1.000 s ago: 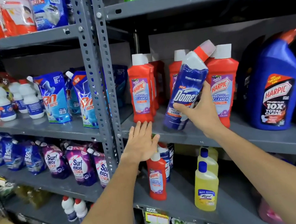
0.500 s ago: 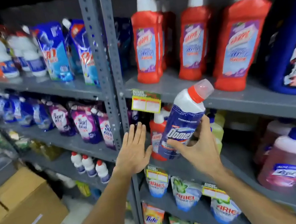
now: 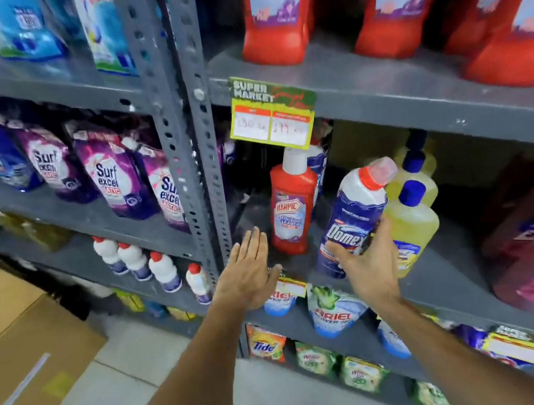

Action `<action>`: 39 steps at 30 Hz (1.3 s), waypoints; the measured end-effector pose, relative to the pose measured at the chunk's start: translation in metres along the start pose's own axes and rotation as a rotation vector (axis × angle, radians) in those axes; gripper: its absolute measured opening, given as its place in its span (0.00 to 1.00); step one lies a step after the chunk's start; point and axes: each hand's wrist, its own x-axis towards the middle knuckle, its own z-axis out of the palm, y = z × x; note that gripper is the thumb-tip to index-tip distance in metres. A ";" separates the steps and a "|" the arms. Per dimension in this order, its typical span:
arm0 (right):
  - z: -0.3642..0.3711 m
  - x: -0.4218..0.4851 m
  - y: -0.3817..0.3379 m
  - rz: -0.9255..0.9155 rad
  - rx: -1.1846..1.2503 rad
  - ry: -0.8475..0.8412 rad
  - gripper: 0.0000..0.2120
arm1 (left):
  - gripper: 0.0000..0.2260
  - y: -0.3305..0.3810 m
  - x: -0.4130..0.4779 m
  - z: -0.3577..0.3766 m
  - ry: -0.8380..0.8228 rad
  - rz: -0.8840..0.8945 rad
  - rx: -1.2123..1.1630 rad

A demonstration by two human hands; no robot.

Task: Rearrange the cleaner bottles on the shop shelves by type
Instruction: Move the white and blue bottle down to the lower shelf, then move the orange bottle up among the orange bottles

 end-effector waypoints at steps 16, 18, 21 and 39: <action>0.046 0.057 0.025 0.110 -0.134 0.126 0.41 | 0.33 -0.023 0.034 0.050 0.009 -0.013 0.015; 0.052 0.063 0.024 0.112 -0.139 0.143 0.42 | 0.33 -0.023 0.035 0.051 0.014 -0.018 0.008; 0.058 0.068 0.023 0.122 -0.128 0.171 0.41 | 0.33 -0.023 0.036 0.051 0.007 -0.021 0.002; 0.069 0.018 -0.014 0.268 0.165 -0.080 0.29 | 0.33 -0.026 0.035 0.053 0.036 0.013 -0.018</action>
